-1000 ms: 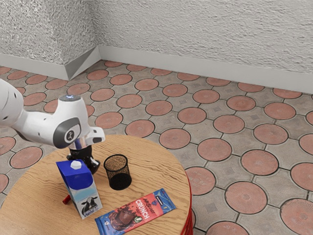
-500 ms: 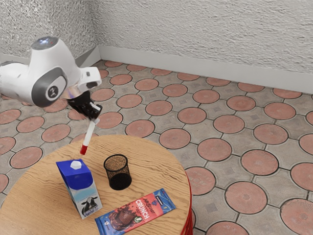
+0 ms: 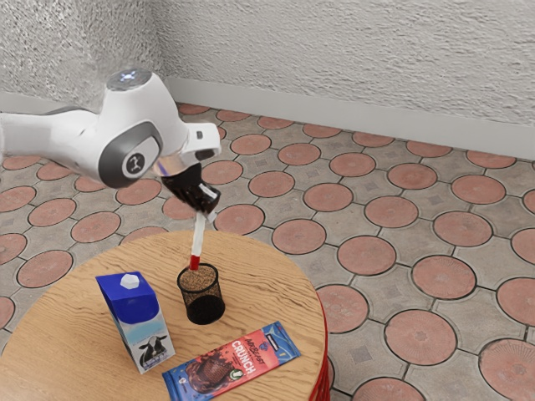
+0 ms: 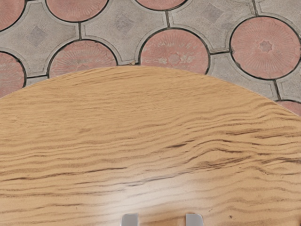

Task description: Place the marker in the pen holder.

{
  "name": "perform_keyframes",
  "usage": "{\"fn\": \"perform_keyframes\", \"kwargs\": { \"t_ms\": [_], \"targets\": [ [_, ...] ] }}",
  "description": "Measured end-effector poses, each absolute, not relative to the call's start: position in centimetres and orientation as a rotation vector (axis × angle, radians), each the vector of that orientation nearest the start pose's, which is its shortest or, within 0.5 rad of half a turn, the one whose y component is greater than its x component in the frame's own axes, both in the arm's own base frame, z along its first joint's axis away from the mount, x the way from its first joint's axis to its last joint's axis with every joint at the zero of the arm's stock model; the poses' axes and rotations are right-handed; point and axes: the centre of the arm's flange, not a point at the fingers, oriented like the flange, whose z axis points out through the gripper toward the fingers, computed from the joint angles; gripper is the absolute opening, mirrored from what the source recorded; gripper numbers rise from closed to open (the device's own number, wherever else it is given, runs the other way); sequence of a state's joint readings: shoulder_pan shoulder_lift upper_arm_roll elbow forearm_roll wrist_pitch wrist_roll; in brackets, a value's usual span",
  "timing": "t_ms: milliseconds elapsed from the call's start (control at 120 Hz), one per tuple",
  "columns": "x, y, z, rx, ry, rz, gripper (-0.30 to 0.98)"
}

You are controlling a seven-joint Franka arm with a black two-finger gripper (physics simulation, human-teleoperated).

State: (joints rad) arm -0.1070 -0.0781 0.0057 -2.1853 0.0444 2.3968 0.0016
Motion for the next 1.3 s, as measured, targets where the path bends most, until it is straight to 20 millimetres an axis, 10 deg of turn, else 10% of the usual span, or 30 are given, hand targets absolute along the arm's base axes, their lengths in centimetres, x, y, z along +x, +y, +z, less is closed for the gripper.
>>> {"fn": "perform_keyframes", "kwargs": {
  "t_ms": [525, 767, 933, 1017, 1158, 1300],
  "targets": [
    [55.7, -7.7, 41.2, -3.114, 0.232, -0.346, -0.04],
    [56.2, -2.5, 35.1, -3.131, 0.098, -0.171, -0.05],
    [55.8, -2.5, 33.5, -3.131, 0.092, -0.119, 0.09],
    [55.7, -2.4, 36.8, -3.138, 0.083, -0.172, 0.26],
    [59.0, -2.8, 52.9, -3.135, 0.121, -0.318, 0.47],
    [56.7, -2.9, 57.5, -3.114, 0.237, -0.155, 0.57]
  ]
}}
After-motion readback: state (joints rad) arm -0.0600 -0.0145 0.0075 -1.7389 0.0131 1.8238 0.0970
